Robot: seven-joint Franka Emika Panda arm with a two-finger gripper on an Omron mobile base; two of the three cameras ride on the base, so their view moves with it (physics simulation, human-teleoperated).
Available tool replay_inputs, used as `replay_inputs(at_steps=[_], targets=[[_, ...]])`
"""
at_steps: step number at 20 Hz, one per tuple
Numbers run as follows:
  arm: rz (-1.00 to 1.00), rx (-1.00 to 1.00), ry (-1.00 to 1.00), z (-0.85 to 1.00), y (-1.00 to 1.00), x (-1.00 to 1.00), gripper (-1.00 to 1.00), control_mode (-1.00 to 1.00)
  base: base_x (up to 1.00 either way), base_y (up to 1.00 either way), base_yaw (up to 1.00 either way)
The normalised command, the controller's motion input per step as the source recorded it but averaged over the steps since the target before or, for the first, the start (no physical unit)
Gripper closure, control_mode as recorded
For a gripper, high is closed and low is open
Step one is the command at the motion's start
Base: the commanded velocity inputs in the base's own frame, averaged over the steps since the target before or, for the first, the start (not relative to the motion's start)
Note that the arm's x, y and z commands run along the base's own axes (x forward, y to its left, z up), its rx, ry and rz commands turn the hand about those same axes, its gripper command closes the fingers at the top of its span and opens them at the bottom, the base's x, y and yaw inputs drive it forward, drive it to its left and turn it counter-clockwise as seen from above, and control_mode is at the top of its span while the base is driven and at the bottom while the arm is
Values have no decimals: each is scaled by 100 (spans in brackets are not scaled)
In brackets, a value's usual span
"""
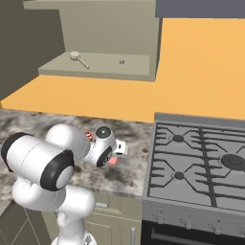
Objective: Pick the dish brush and bar soap from the cabinet and place them on the counter.
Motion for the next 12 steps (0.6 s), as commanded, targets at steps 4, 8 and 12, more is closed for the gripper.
replay_inputs(at_steps=[4, 8, 12], targets=[[3, 4, -3, 26, 0, 0, -100, -100, 0, 0, 0], [4, 3, -3, 45, 0, -3, -100, -100, 0, 0, 0], [3, 0, -1, 59, 0, -1, -100, -100, 0, 0, 0]])
